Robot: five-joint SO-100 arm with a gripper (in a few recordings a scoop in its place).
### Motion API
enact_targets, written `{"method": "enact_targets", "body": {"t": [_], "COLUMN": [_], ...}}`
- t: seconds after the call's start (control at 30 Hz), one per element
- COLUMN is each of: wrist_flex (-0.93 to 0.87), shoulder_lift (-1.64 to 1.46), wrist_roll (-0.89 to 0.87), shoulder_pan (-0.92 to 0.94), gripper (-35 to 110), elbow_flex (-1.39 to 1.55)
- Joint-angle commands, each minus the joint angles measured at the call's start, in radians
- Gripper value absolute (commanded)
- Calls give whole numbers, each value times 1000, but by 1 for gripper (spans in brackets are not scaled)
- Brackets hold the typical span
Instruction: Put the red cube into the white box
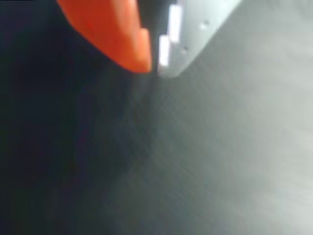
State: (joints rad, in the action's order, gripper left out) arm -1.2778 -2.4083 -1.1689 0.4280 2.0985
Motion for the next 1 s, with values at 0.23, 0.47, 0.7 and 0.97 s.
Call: {"method": "enact_targets", "body": {"t": [0.23,0.47,0.7,0.97], "wrist_flex": [124,229,233,-51], "shoulder_lift": [-647,-788,-788,-788], "wrist_roll": [0,-150,-265,-272], "shoulder_pan": [-327,-368,-356,-350], "gripper": [0,0,0,0], "elbow_flex": [474,716,856,856]}}
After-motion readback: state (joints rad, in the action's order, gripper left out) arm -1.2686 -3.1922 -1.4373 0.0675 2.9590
